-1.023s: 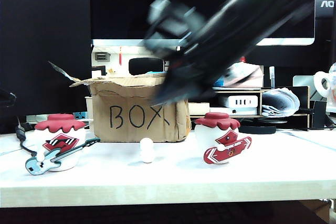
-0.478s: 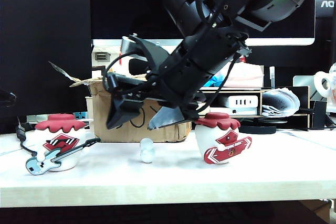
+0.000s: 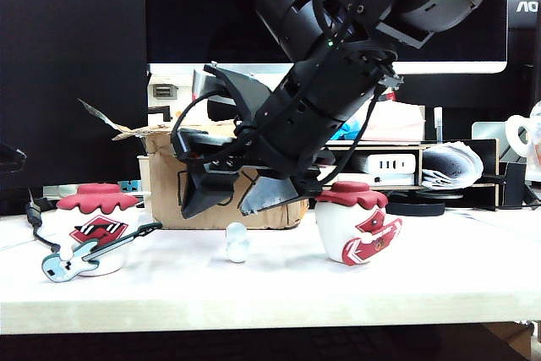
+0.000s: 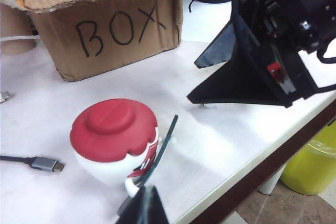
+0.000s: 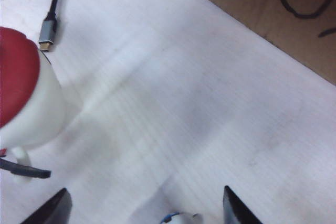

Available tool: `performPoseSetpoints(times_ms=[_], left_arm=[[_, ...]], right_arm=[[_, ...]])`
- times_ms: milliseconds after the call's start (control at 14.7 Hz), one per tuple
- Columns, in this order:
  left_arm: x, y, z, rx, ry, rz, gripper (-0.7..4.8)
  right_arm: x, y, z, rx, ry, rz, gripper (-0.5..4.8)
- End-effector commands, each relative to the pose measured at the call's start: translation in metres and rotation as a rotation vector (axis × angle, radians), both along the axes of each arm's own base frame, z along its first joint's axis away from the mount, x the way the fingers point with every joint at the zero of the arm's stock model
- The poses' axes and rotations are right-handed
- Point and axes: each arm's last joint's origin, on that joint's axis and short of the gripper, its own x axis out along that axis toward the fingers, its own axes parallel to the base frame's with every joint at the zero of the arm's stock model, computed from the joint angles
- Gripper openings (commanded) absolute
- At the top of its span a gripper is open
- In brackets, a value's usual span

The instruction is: Put the doll that is least similar in size compared to the others into the paper box.

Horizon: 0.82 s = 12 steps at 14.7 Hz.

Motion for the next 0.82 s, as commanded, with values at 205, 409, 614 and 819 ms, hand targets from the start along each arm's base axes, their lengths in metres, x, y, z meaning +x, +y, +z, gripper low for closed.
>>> performPoseSetpoints(times_ms=[205,409,614,819], left_arm=[[0.0,0.0,0.001,-0.005,-0.008,-0.001,-0.05],[0.0,0.0,0.001,-0.006,-0.009,-0.001,-0.05],[0.0,0.0,0.001,-0.006,-0.008,-0.001,-0.05],[0.0,0.0,0.001,-0.006,-0.01,-0.001,-0.05]], right_arm=[[-0.005,-0.006,-0.011,-0.085,0.084,-0.019,3.54],[-0.006,-0.008,-0.013,-0.112,0.097,-0.031,2.96],[-0.007,-0.009,-0.017,-0.133,0.116,-0.029,2.95],[-0.009,-0.006,-0.028,-0.161,0.143,-0.019,2.9]])
